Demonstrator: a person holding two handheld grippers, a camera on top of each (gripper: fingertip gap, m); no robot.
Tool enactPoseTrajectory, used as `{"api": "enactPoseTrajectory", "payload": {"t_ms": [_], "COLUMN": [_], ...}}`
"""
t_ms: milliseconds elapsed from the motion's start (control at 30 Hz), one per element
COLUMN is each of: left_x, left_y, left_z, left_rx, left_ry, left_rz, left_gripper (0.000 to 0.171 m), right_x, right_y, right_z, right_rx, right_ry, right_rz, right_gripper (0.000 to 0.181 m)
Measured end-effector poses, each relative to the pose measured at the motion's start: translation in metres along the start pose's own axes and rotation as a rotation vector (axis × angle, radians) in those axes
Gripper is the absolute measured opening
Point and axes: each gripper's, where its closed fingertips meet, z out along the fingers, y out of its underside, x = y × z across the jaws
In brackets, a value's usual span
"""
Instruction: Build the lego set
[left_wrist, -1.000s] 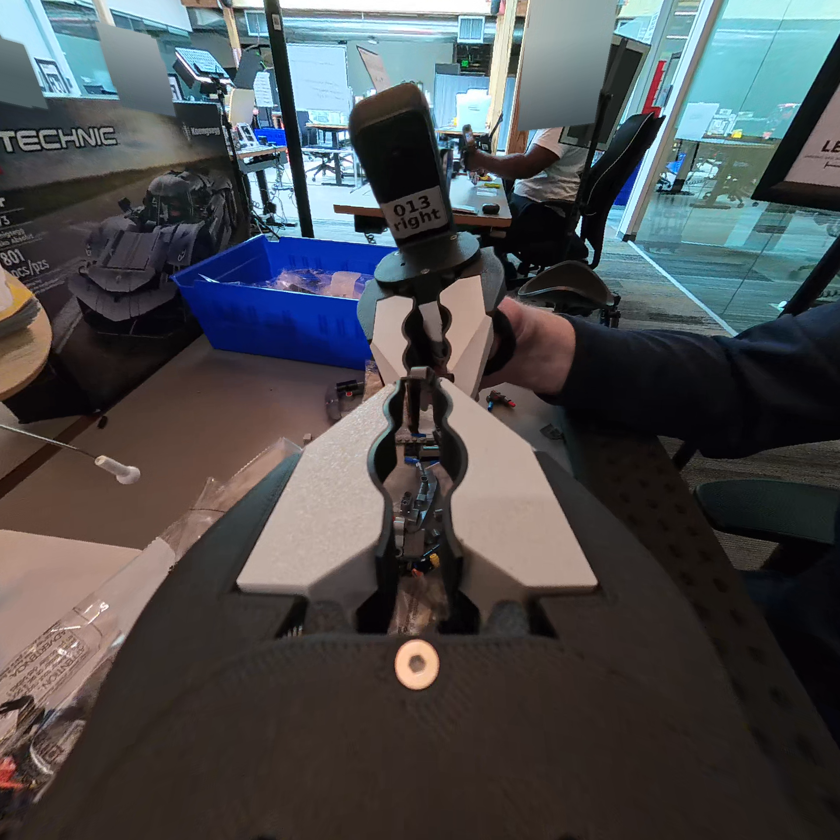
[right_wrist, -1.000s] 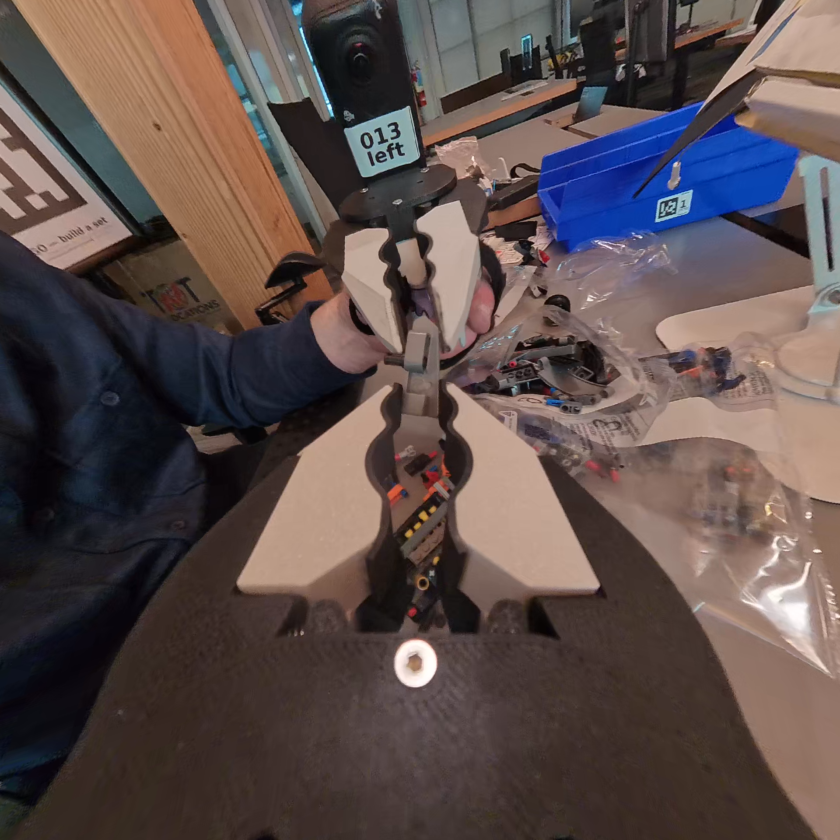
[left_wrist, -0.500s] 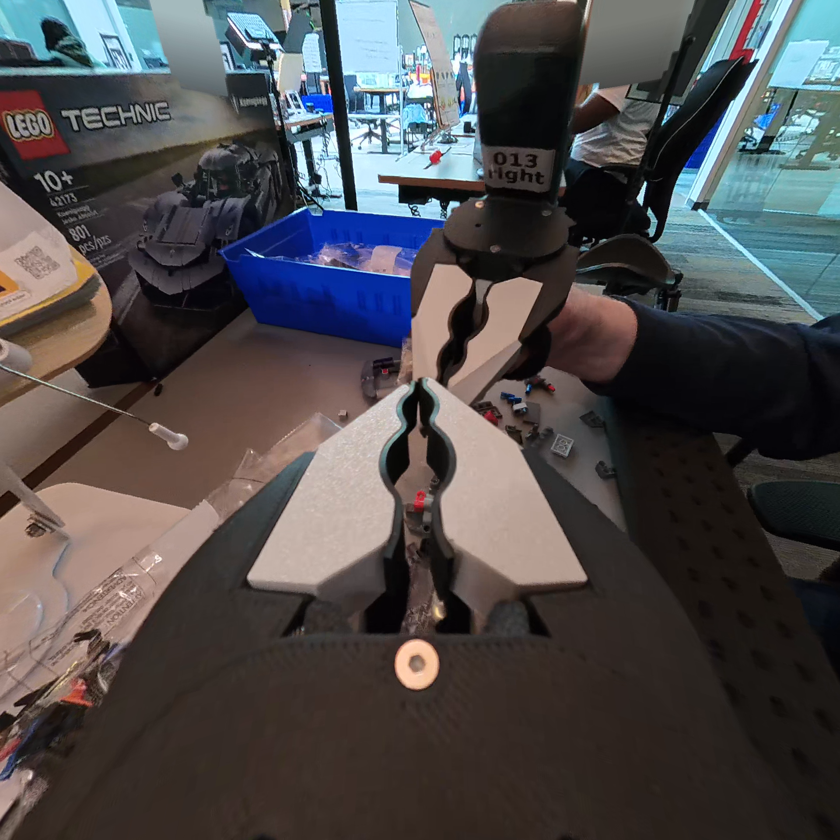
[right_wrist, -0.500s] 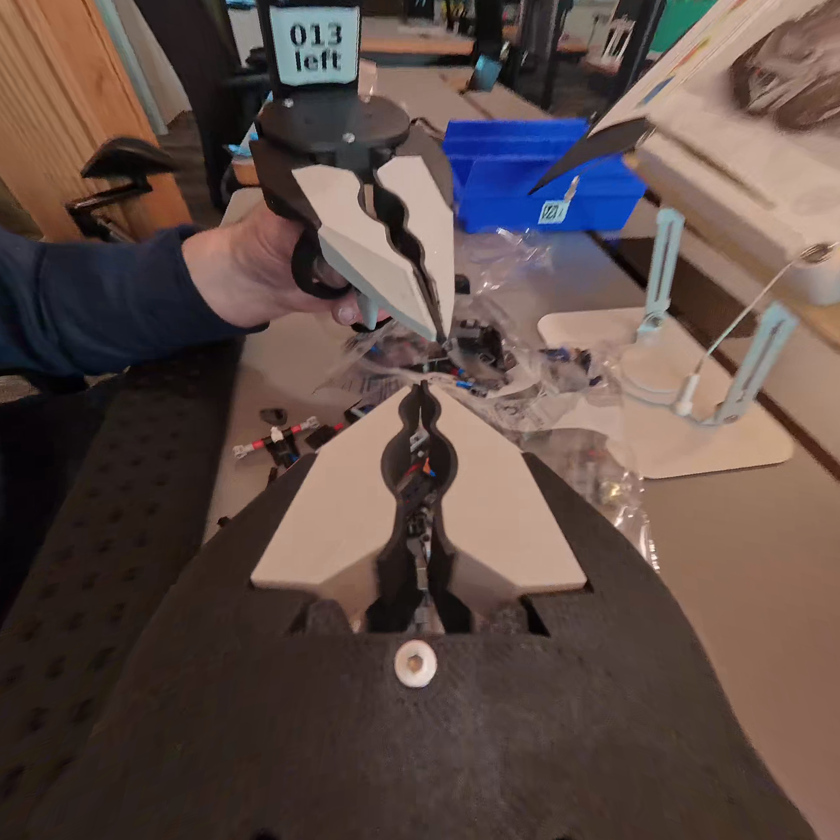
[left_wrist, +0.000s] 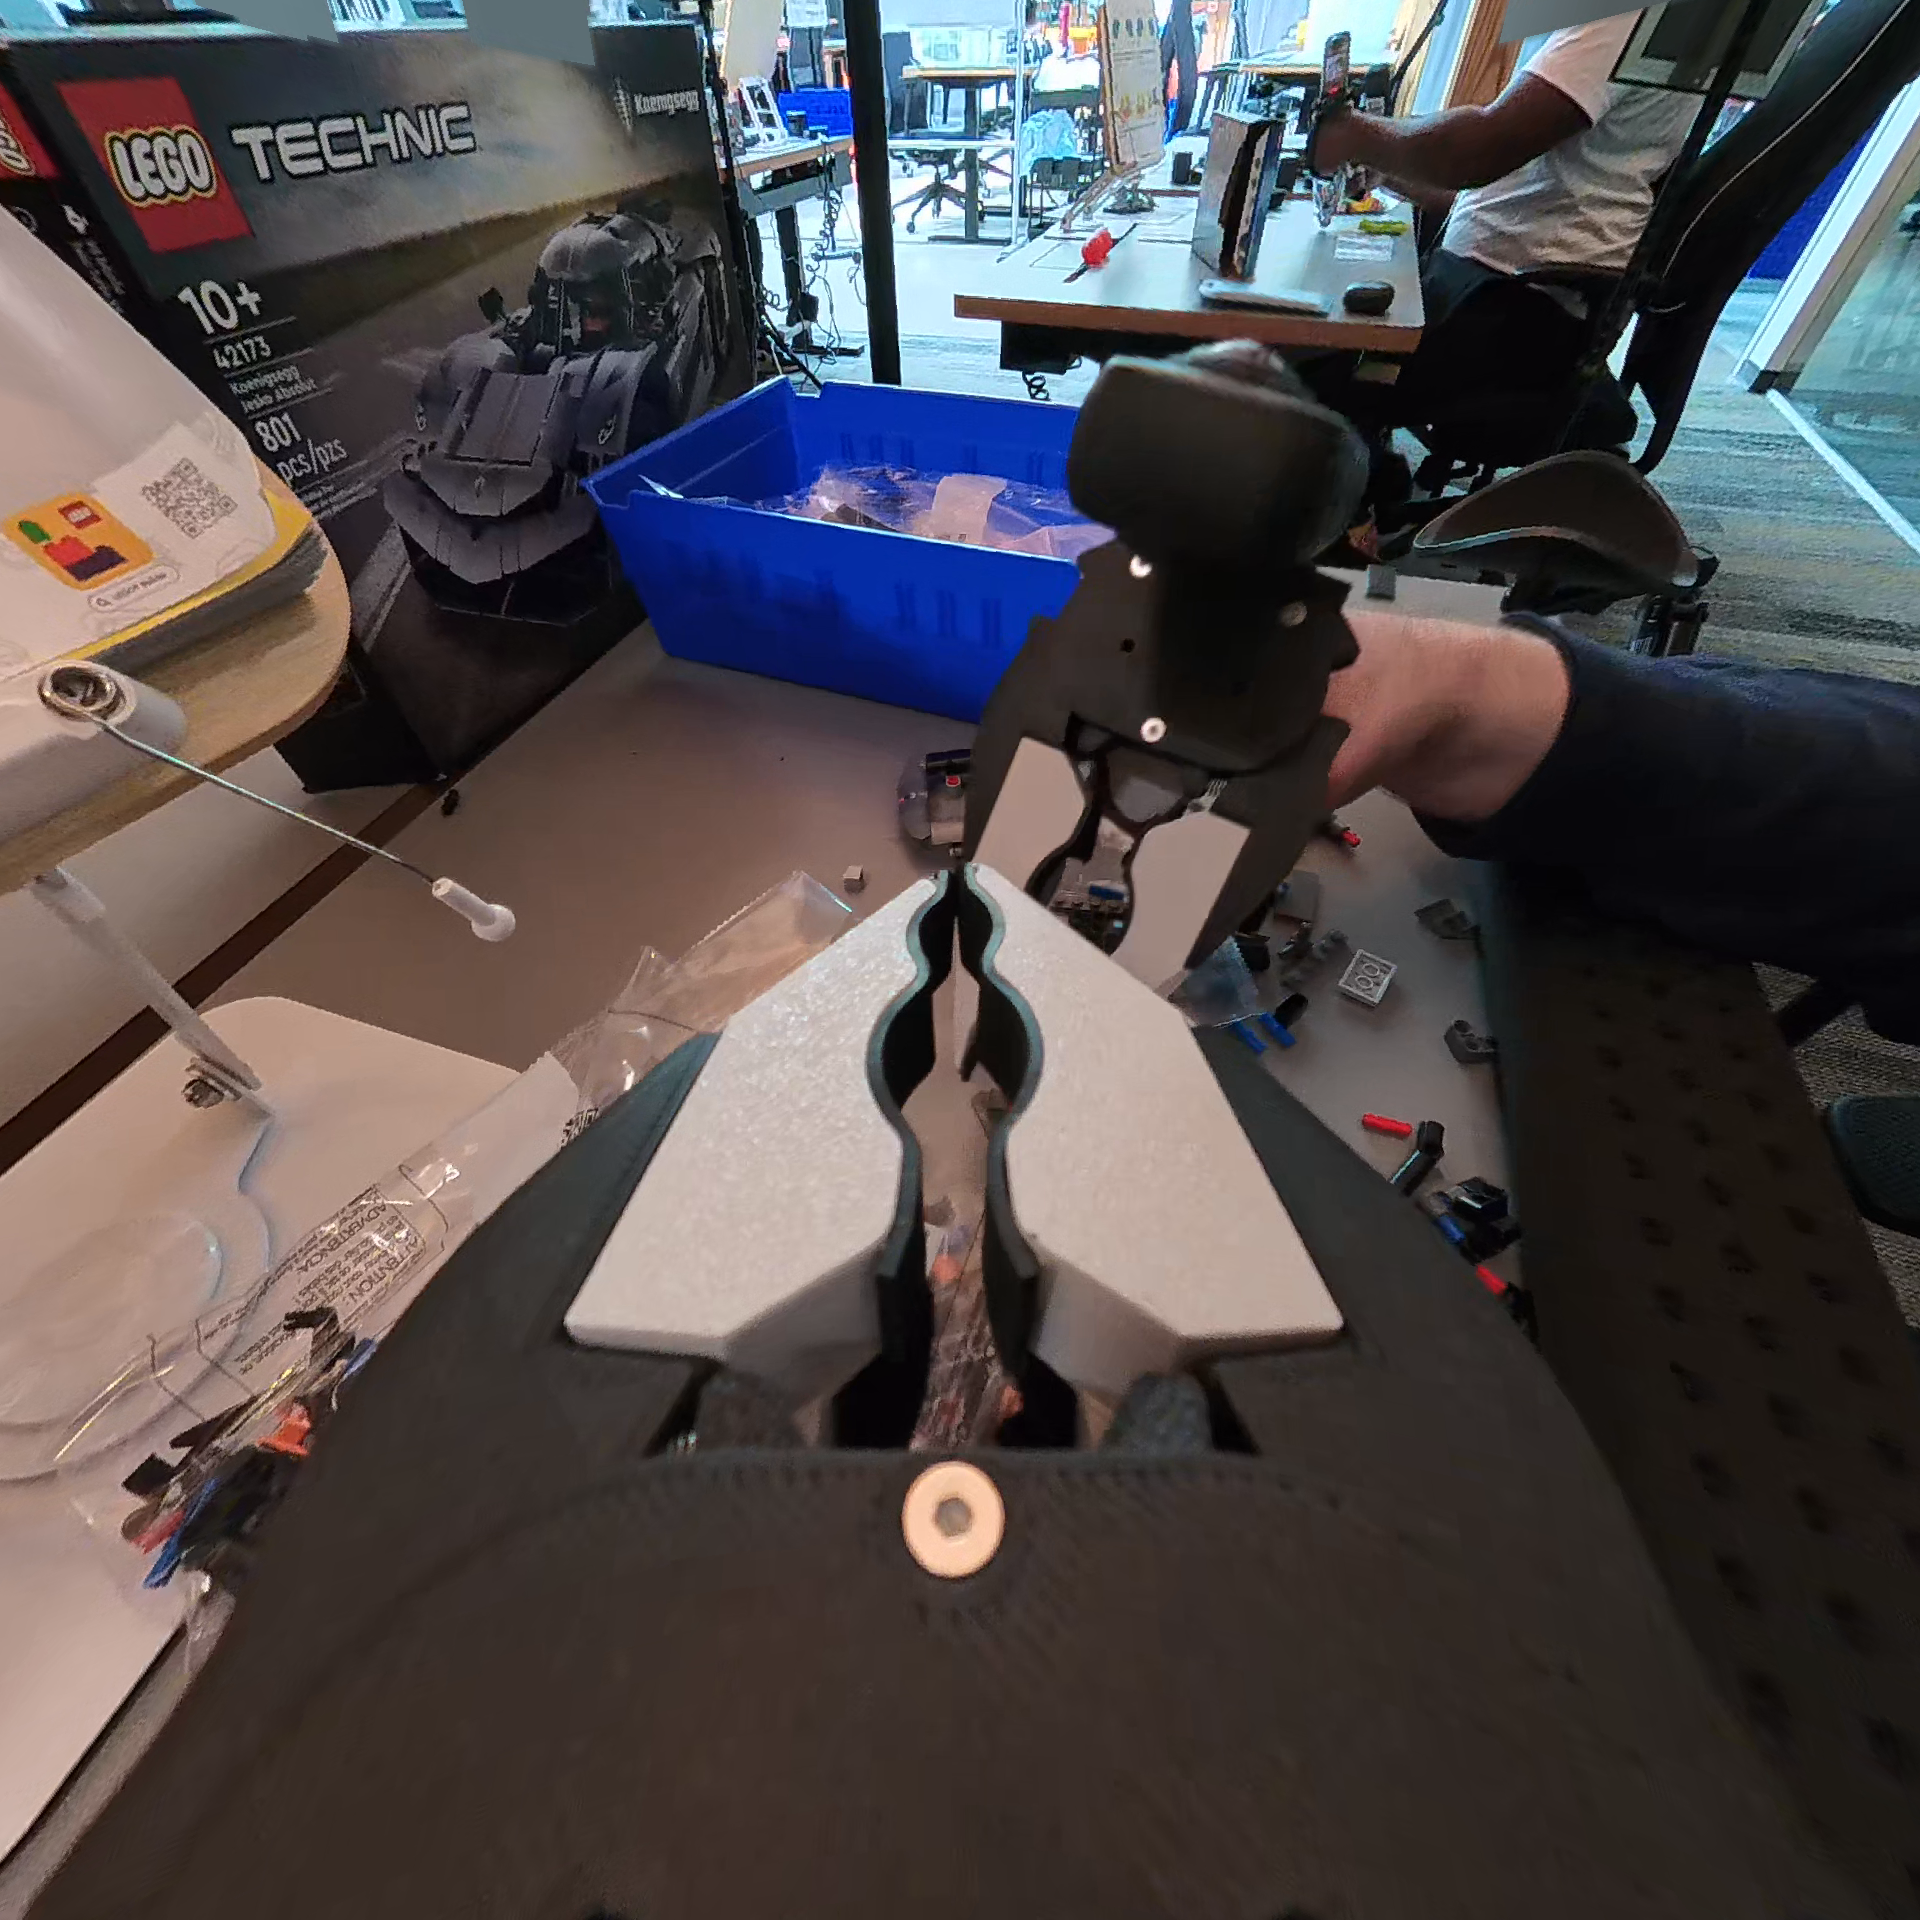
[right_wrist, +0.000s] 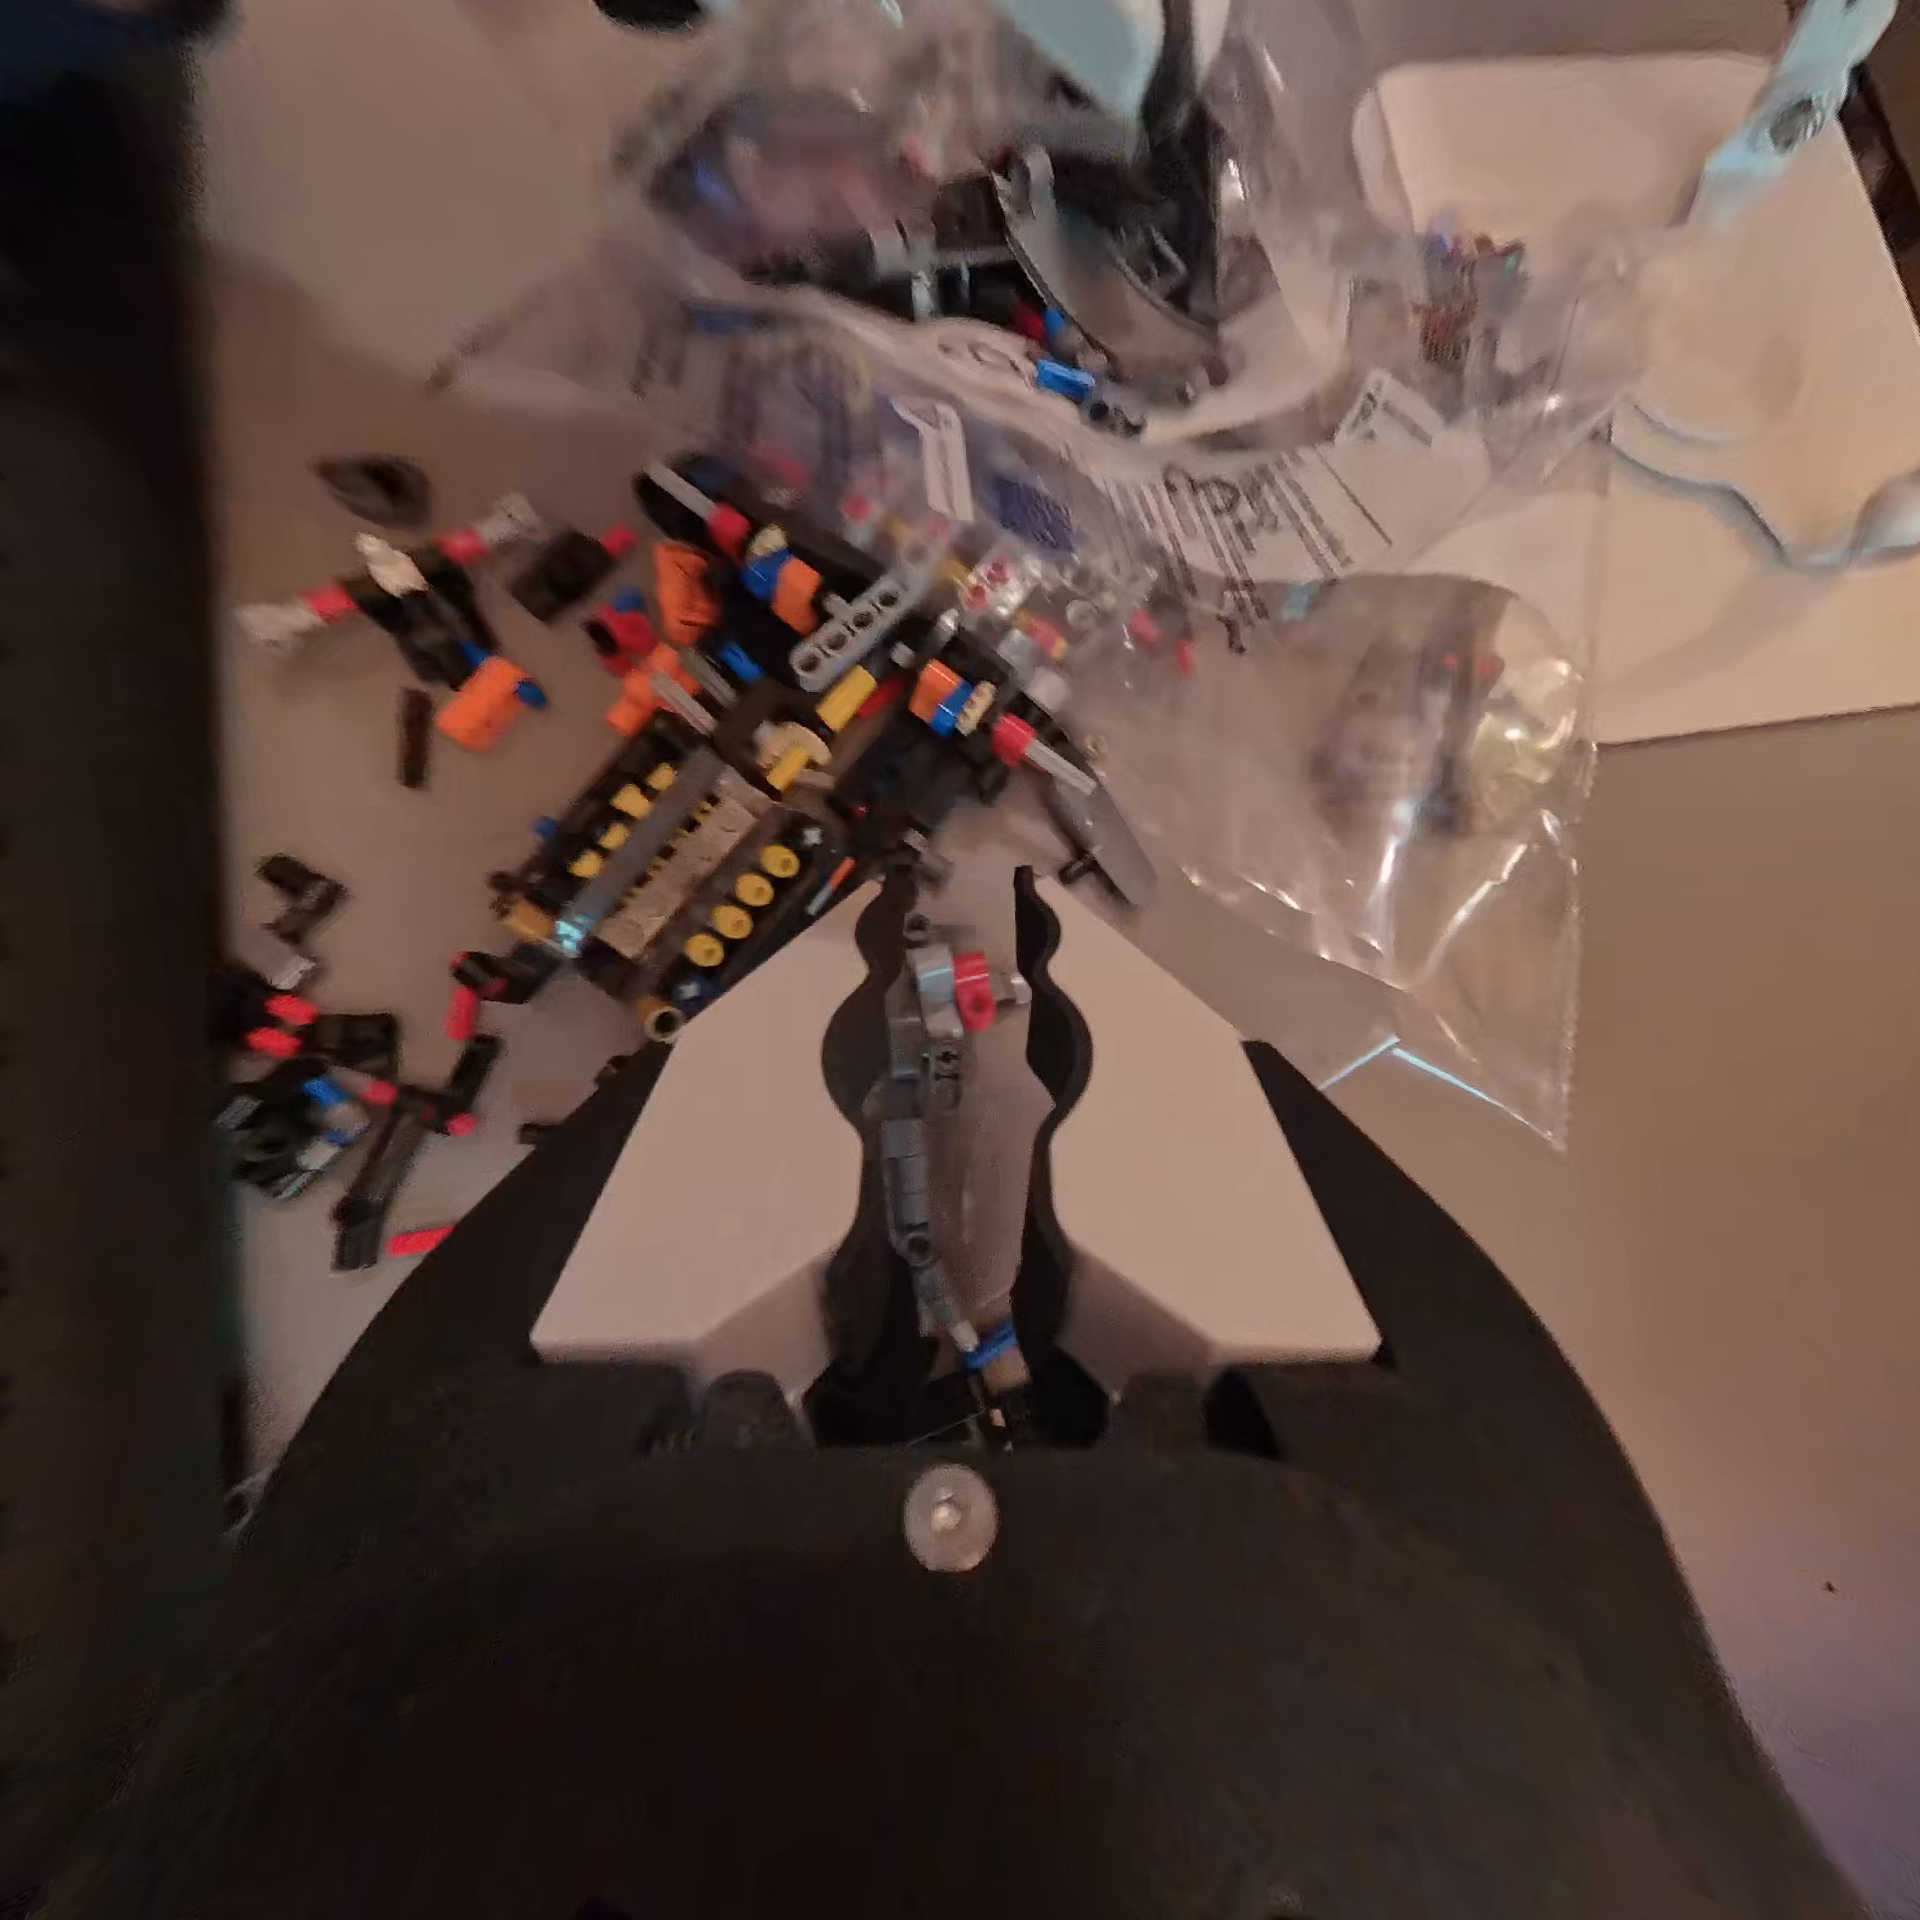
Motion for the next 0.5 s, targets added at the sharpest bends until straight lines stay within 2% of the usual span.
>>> {"api": "enactPoseTrajectory", "payload": {"t_ms": [233, 400, 467, 500], "left_x": [0.001, 0.001, 0.001, 0.001], "left_y": [0.002, 0.003, 0.004, 0.004], "left_z": [0.005, 0.007, 0.008, 0.008], "left_rx": [-0.015, -0.019, -0.023, -0.024], "left_ry": [0.0, 0.004, 0.001, 0.0], "left_rz": [-0.004, -0.005, -0.002, -0.002], "left_gripper": [0.0, 0.0, 0.0, 0.0], "right_x": [0.023, 0.031, 0.029, 0.029], "right_y": [0.007, 0.019, 0.019, 0.018], "right_z": [0.029, 0.044, 0.046, 0.046], "right_rx": [-0.086, -0.129, -0.126, -0.124], "right_ry": [0.099, 0.095, 0.069, 0.072], "right_rz": [0.001, 0.038, 0.047, 0.048], "right_gripper": [0.028, 0.023, 0.01, 0.01]}}
